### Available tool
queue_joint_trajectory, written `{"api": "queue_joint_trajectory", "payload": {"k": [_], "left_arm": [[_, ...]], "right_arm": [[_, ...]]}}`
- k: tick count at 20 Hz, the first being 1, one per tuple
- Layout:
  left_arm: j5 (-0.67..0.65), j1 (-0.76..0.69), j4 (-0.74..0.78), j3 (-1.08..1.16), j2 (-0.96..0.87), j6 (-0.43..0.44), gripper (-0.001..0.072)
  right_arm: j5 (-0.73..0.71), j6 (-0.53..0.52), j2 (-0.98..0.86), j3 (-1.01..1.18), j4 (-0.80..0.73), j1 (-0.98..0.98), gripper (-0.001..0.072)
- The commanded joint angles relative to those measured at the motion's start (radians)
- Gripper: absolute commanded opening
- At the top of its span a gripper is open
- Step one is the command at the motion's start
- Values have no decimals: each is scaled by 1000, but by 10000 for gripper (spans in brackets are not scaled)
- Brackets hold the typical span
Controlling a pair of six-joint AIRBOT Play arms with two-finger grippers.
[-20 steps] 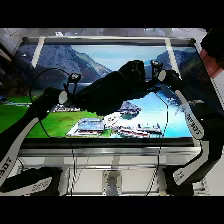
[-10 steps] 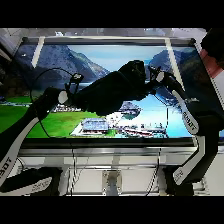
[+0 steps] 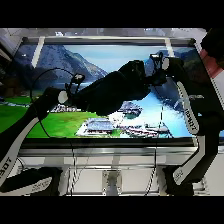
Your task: Fold the clothes and pants, and hang the long-sleeved shirts on hangers.
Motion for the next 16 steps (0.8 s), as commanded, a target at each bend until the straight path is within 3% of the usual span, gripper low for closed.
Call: {"api": "queue_joint_trajectory", "payload": {"k": [1, 8, 11, 13, 16], "left_arm": [[-4, 0, -1, 0, -1, 30, 577], [-7, 0, -1, 0, -1, 67, 578], [-7, 0, -1, 0, -1, 66, 577], [-7, 0, 0, 0, -1, 67, 577], [-7, 0, 0, 0, -1, 67, 577]], "right_arm": [[52, 35, -23, -6, -50, -10, 526], [-48, 62, -64, -26, 47, 21, 524], [-69, 119, -102, -26, 50, 35, 495], [-55, 139, -125, -26, 54, 37, 393], [-50, 138, -130, -20, 61, 37, 107]]}}
